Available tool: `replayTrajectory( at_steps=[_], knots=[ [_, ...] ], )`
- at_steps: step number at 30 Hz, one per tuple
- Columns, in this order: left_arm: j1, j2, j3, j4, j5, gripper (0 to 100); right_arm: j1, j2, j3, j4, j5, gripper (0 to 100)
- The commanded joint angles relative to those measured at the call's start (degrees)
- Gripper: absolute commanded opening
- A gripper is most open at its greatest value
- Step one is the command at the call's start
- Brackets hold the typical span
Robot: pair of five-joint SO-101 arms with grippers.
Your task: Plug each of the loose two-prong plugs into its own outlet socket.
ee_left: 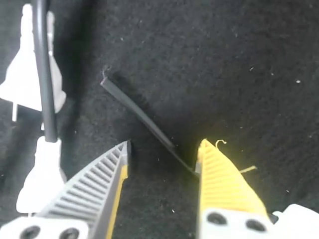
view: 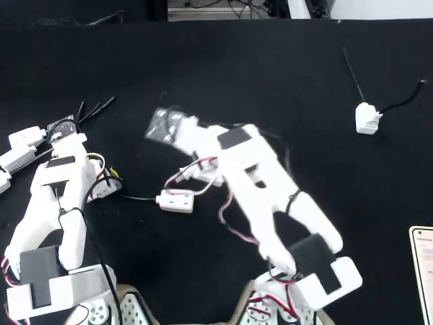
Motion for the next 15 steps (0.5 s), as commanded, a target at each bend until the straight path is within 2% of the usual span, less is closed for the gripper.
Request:
replayTrajectory(
  at_steps=[1, 3, 6, 11, 15],
  knots=[
    [-1.5, -0.8, 0.4, 0.0, 0.5, 22, -4.9, 0.5, -0.7, -0.2, 4.1, 36.7],
    [-1.5, -0.8, 0.4, 0.0, 0.5, 22, -6.1, 3.4, -1.5, -0.2, 9.5, 40.0],
    [-1.5, -0.8, 0.3, 0.0, 0.5, 22, -6.1, 8.3, -2.9, -1.1, 13.1, 36.2],
    [-1.5, -0.8, 0.2, 0.0, 0.5, 22, -2.7, 14.2, -7.4, -3.6, 14.7, 28.4],
    [-1.5, -0.8, 0.2, 0.0, 0.5, 22, -0.7, 17.0, -10.7, -3.7, 14.7, 27.7]
  ],
)
